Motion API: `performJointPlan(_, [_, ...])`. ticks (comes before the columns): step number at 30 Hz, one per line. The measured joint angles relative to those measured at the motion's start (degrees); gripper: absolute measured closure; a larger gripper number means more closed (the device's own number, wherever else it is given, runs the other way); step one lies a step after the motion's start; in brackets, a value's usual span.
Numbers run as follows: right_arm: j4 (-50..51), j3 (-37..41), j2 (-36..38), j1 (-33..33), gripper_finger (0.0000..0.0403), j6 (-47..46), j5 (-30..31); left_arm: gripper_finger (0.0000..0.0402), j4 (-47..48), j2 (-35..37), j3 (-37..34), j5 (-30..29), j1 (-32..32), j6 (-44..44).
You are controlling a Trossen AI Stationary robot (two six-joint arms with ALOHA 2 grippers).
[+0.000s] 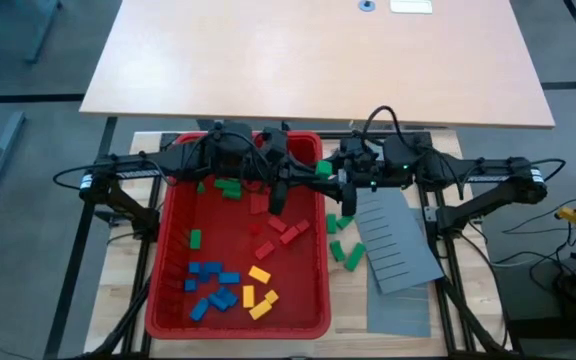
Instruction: Sort blocks
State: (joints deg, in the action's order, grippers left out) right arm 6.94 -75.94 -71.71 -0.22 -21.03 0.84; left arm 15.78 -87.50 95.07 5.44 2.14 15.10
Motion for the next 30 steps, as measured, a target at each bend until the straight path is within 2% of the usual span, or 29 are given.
performJointPlan(9, [-2.41, 0.02, -1.21, 0.49, 0.0212, 0.08, 0.07, 0.0401, 0.40, 0.00, 0.02, 0.12, -0.12, 0.43])
performJointPlan(13, [-2.52, 0.02, -0.97, 0.49, 0.0208, 0.05, 0.22, 0.0401, 1.03, 0.00, 0.04, 0.19, -0.12, 0.43])
performJointPlan(23, [-2.57, 0.02, -0.84, 0.49, 0.0168, -0.67, 0.24, 0.0401, 1.15, 0.00, 0.04, 1.26, -0.12, 0.43])
performJointPlan(30, [-2.58, 0.02, -0.84, 0.49, 0.0188, -0.47, 0.22, 0.0401, 1.20, -0.02, 0.04, 1.59, -0.12, 0.43])
